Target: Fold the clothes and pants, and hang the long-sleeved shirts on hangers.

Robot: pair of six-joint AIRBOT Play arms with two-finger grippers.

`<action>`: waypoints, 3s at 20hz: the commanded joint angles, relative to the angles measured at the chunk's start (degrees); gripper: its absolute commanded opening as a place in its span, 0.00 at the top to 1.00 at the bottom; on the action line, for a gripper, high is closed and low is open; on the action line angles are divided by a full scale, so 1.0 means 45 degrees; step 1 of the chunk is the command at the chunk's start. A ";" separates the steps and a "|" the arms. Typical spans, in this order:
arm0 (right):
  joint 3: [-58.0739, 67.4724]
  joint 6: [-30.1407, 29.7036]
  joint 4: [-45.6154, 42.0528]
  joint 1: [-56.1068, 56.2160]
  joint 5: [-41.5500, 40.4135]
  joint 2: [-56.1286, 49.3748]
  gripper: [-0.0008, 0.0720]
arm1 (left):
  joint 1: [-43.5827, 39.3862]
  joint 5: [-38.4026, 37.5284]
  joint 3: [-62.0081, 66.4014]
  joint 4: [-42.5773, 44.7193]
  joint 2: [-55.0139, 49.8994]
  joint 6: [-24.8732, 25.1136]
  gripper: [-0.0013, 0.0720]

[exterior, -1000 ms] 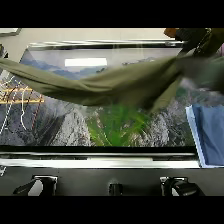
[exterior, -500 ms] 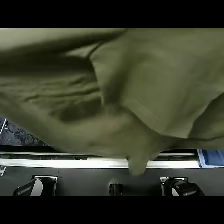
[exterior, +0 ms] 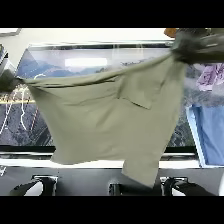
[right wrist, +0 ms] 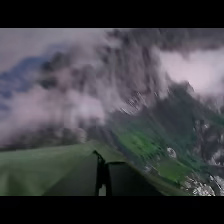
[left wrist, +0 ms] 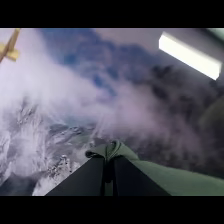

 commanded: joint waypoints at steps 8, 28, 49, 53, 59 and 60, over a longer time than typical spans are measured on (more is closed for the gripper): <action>-0.0170 0.3623 0.0316 -0.0034 -0.5110 -0.7344 0.95 | -0.1545 0.1753 0.4833 0.0874 -0.9287 -0.0622 0.96; -0.5775 -0.6237 0.6441 -0.7543 0.2458 -0.1404 0.24 | 0.1603 -0.4954 0.2501 0.0840 -0.4813 0.1481 0.16; -1.6232 -1.0161 0.9836 -0.8490 -0.1899 -0.0112 0.31 | 0.2346 -0.4478 -0.2438 0.0194 -0.2011 0.1287 0.15; -1.6237 -1.0365 1.0132 -0.8485 -0.2356 -0.0117 0.34 | 0.2346 -0.4435 -0.2438 0.0199 -0.2016 0.1287 0.15; -1.6718 -1.0010 0.9933 -0.6547 -0.3230 -0.0151 0.43 | 0.2385 -0.4546 -0.2443 0.0194 -0.2006 0.1287 0.15; -1.6713 -0.9734 0.9802 -0.6173 -0.3434 -0.0141 0.63 | 0.2448 -0.4677 -0.2443 0.0204 -0.1982 0.1316 0.15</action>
